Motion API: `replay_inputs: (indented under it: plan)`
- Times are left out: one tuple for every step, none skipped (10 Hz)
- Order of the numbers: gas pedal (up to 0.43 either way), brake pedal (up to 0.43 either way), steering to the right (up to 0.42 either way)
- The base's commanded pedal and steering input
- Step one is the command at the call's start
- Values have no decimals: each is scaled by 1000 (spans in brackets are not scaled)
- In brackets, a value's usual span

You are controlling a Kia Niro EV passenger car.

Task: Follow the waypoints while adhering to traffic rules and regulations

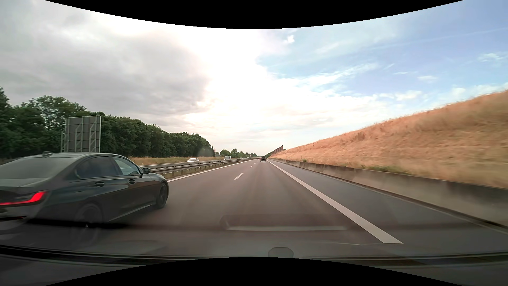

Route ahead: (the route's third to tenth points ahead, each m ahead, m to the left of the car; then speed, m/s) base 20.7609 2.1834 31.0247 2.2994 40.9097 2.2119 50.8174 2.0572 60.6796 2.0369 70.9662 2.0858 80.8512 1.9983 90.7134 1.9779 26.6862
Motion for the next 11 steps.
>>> replay_inputs:
  plan:
    - [268,0,-3]
    - [268,0,-3]
    - [268,0,-3]
    - [268,0,-3]
    - [268,0,-3]
    - [268,0,-3]
    - [268,0,-3]
    - [268,0,-3]
    - [268,0,-3]
    - [268,0,-3]
    - [268,0,-3]
